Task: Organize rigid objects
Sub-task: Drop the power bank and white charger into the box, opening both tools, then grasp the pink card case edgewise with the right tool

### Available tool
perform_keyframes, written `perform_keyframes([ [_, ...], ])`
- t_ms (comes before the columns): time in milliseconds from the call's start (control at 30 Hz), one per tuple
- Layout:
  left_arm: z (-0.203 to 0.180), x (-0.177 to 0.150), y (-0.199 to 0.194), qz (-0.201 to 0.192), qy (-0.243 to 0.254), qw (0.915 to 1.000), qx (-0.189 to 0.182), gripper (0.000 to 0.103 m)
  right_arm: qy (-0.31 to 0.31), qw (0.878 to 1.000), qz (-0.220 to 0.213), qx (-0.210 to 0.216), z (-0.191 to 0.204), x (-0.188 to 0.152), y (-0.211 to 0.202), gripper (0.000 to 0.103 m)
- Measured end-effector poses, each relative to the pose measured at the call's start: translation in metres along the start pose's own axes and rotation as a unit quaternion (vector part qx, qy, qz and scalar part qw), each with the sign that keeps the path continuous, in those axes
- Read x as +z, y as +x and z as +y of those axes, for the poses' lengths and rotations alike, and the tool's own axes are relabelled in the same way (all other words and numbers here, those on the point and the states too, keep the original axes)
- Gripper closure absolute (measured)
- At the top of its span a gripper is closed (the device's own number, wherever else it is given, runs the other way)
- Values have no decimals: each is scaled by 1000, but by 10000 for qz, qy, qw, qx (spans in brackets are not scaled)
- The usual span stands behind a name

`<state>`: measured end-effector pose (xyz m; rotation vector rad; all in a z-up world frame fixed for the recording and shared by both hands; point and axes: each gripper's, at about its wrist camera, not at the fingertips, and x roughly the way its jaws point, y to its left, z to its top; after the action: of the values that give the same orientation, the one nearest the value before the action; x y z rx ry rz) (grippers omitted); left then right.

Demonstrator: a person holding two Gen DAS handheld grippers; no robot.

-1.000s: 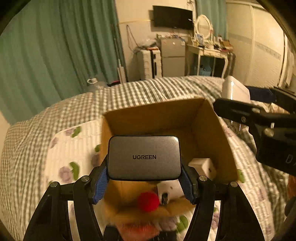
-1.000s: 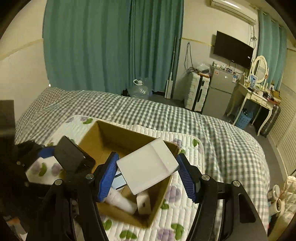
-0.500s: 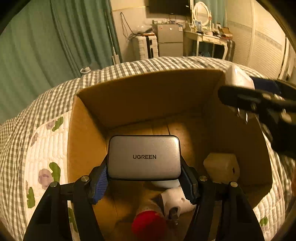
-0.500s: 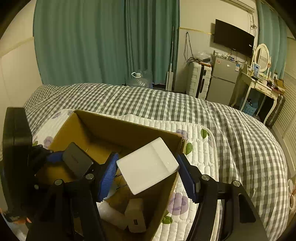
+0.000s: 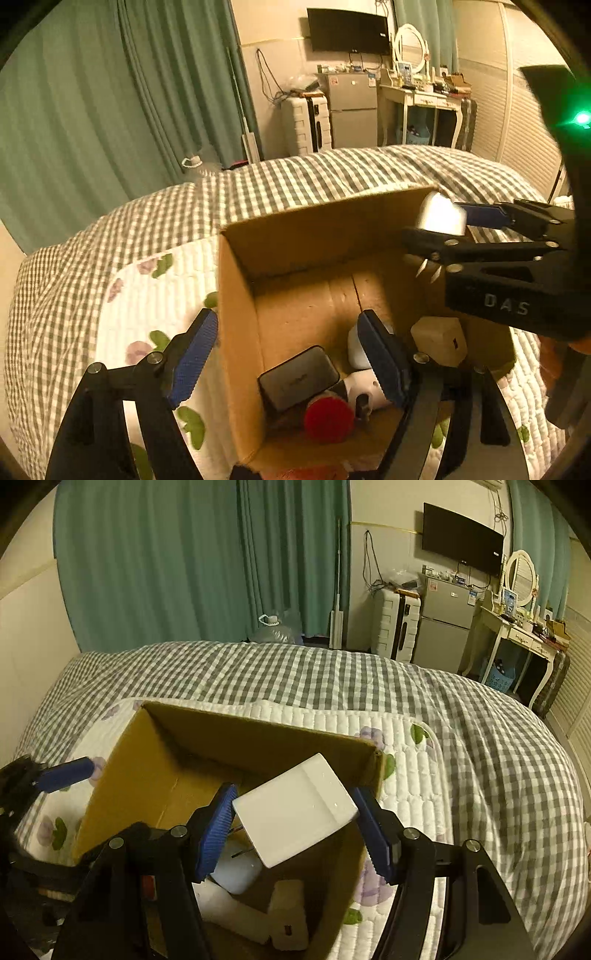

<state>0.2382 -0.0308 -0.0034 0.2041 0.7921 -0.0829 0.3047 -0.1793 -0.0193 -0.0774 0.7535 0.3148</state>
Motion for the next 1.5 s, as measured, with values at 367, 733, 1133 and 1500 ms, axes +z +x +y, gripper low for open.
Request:
perform_keyframes([
  [367, 12, 7, -99, -647, -212, 9977, -9, 10, -62, 9980, -430, -464, 11, 17, -94, 14],
  [733, 34, -49, -184, -890, -440, 9951, 40, 0, -576, 9976, -358, -144, 71, -39, -193, 14],
  [1133, 72, -142, -95, 273, -946, 9947, 280, 0, -1251, 9908, 336, 387, 146, -135, -115, 14],
  [1500, 105, -174, -43, 487, -896, 9931, 584, 0, -1593, 9797, 955, 752, 196, -166, -7, 49],
])
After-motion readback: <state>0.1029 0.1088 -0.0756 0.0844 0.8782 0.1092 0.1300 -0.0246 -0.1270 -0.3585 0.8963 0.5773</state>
